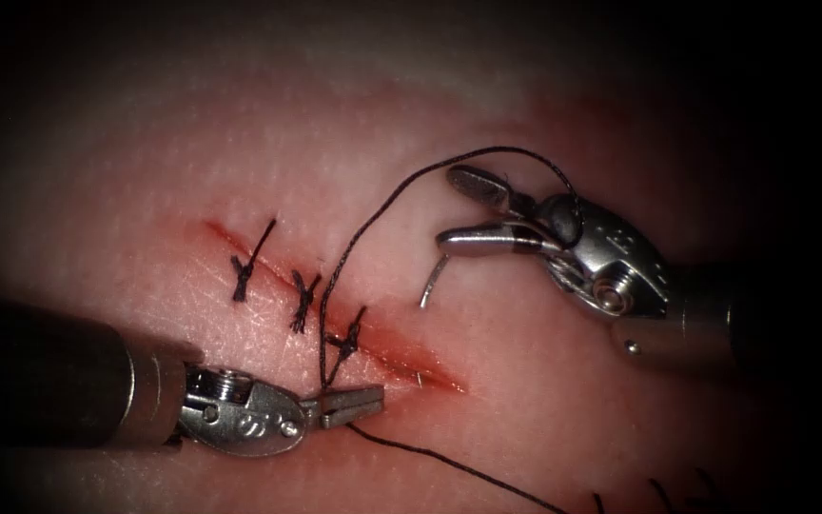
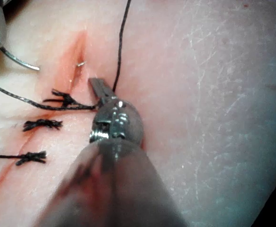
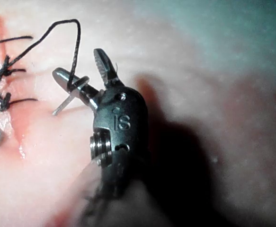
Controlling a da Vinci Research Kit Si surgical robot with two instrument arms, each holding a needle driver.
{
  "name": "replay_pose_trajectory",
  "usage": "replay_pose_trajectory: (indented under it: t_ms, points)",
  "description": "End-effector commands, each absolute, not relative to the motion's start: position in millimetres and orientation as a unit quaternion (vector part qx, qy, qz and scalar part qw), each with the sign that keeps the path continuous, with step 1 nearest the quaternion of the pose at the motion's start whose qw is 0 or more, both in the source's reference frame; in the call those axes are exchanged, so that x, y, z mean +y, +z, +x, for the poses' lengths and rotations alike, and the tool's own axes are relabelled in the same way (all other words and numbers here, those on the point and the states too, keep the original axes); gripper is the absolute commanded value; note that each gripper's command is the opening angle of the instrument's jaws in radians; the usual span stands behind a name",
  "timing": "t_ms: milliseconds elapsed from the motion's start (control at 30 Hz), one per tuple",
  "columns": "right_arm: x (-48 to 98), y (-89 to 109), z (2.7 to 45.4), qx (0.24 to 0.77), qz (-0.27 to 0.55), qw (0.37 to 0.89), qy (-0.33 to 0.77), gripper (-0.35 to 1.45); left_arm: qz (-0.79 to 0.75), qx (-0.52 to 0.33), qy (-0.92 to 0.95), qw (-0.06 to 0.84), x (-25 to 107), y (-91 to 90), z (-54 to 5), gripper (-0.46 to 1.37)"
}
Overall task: Wound Closure
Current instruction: Use the right gripper to throw the needle through the top of the wound
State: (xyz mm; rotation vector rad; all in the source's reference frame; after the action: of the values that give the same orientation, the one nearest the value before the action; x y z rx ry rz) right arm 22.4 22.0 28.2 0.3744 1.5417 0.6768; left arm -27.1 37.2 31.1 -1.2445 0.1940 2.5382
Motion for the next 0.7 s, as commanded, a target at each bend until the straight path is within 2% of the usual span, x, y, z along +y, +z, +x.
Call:
replay_pose_trajectory:
  t_ms: [33, 267, 400, 533, 633, 700]
  points:
    - [21.9, 28.3, 22.4, 0.683, 0.164, 0.650, 0.291, -0.35, -0.435, 0.064, 0.885, 0.151, 37.3, 31.0, -27.1, -0.35]
    - [22.1, 28.0, 22.5, 0.660, 0.156, 0.673, 0.294, -0.35, -0.435, 0.064, 0.886, 0.149, 37.5, 31.0, -27.1, -0.35]
    - [21.1, 26.6, 23.3, 0.593, 0.158, 0.703, 0.360, -0.35, -0.435, 0.064, 0.885, 0.149, 37.6, 30.9, -27.1, -0.35]
    - [19.6, 24.4, 25.1, 0.482, 0.200, 0.718, 0.460, -0.35, -0.435, 0.063, 0.885, 0.150, 37.7, 30.9, -27.1, -0.35]
    - [18.6, 22.9, 26.4, 0.370, 0.216, 0.740, 0.519, -0.35, -0.435, 0.063, 0.885, 0.150, 37.8, 30.8, -27.2, -0.35]
    - [18.4, 22.5, 26.7, 0.341, 0.222, 0.729, 0.550, -0.35, -0.435, 0.063, 0.885, 0.150, 37.9, 30.8, -27.3, -0.35]
